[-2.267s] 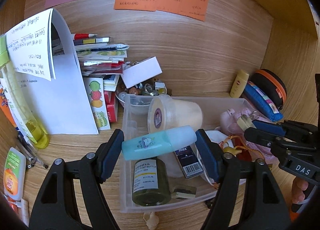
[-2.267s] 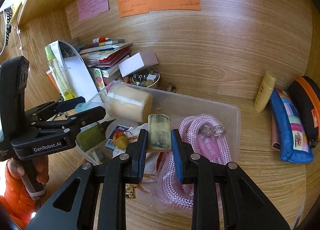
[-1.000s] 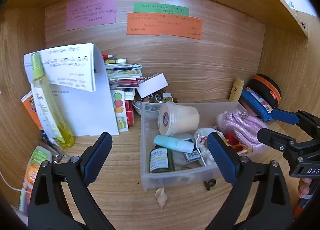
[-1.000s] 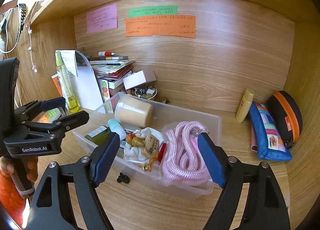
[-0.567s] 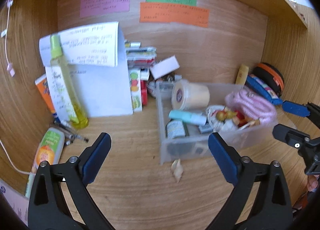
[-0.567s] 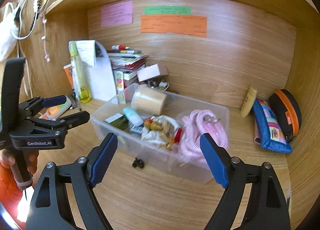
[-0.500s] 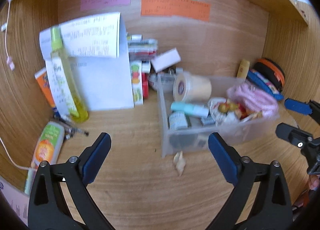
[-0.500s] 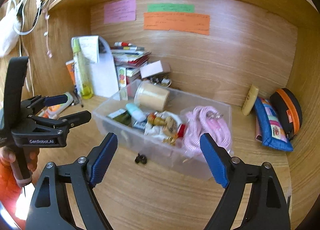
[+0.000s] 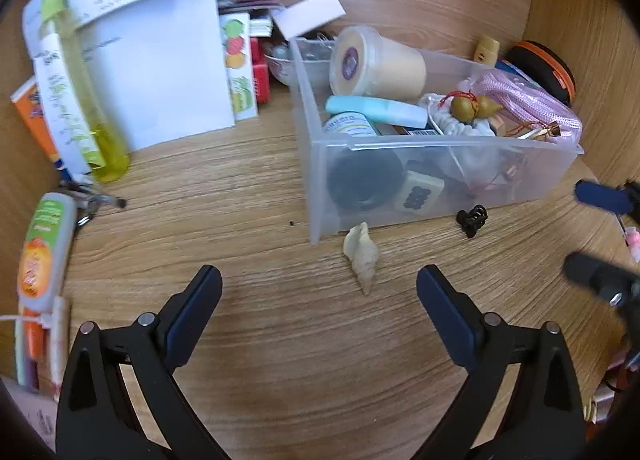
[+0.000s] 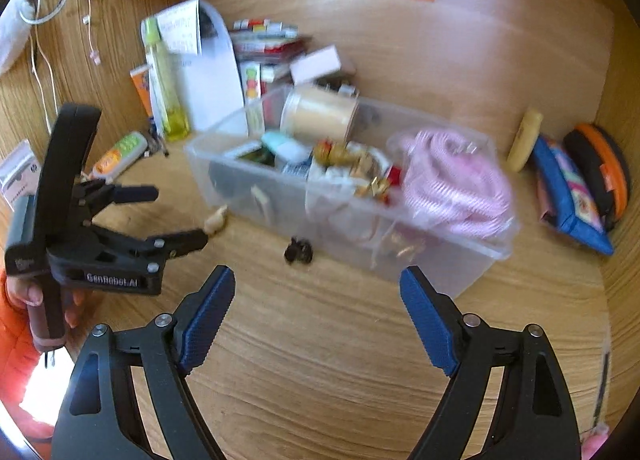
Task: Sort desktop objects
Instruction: 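Grasp the seashell with left tool while right tool grasps the black hair clip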
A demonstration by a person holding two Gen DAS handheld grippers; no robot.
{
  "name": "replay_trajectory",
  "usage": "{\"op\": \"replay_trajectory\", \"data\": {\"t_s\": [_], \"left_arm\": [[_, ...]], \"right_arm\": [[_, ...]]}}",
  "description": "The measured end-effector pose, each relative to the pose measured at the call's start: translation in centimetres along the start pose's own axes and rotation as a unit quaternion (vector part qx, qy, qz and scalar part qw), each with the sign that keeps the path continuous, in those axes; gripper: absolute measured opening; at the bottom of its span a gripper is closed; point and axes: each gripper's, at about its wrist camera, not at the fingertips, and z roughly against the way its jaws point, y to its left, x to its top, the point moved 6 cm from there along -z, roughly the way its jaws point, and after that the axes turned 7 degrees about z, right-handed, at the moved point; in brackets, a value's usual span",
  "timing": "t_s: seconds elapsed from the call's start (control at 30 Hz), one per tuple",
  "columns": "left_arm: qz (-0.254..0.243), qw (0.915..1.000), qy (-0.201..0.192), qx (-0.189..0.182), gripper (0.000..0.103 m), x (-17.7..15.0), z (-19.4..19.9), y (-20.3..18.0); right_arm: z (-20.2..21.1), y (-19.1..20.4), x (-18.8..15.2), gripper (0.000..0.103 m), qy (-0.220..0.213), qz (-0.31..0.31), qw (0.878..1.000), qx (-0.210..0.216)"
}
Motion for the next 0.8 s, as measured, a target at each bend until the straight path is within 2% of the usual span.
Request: {"op": "replay_trajectory", "data": {"t_s": [0.1,0.17,0.23,0.3,0.37,0.43,0.47,0.53,0.6,0.7,0.73,0.8], "left_arm": [[-0.009,0.9999,0.006,-0.011,0.098,0.1,-0.5,-0.3],[-0.014,0.9997,0.004,-0.017,0.091,0.1,-0.6,-0.5],[-0.02,0.9995,0.009,-0.022,0.067,0.2,-0.8,-0.7],[-0.02,0.9992,0.016,-0.032,0.057,0.2,-1.2,-0.9],[-0.022,0.9991,0.011,-0.034,0.052,0.4,-1.2,-0.9],[-0.025,0.9988,0.01,-0.042,0.044,0.4,-1.2,-1.1],[-0.027,0.9987,0.009,-0.043,0.043,0.5,-1.2,-1.1],[-0.032,0.9983,0.009,-0.047,0.036,0.4,-1.3,-1.3],[-0.033,0.9978,0.01,-0.057,0.031,0.5,-1.3,-1.4],[-0.03,0.9969,0.012,-0.072,0.026,0.6,-1.3,-1.5],[-0.03,0.9965,0.013,-0.077,0.02,0.6,-1.3,-1.5],[-0.031,0.996,0.015,-0.083,0.019,0.5,-1.3,-1.6]], "right_arm": [[-1.3,0.4,-0.3,0.083,0.017,0.002,1.0,0.005],[-2.3,0.5,-0.3,0.082,0.029,-0.001,1.0,0.008],[-3.1,0.6,-0.2,0.082,0.038,-0.006,0.999,0.014],[-3.7,0.5,-0.1,0.08,0.045,-0.013,0.999,0.018],[-4.3,0.5,0.0,0.08,0.051,-0.02,0.998,0.026],[-4.8,0.6,0.2,0.073,0.057,-0.024,0.998,0.032],[-5.0,0.6,0.3,0.068,0.059,-0.023,0.997,0.033],[-5.5,0.8,0.4,0.066,0.064,-0.021,0.997,0.032],[-6.0,1.1,0.5,0.059,0.068,-0.017,0.997,0.033],[-6.6,1.4,0.7,0.055,0.075,-0.014,0.997,0.03],[-6.9,1.5,0.7,0.054,0.078,-0.013,0.996,0.03],[-7.2,1.7,0.9,0.054,0.08,-0.014,0.996,0.035]]}}
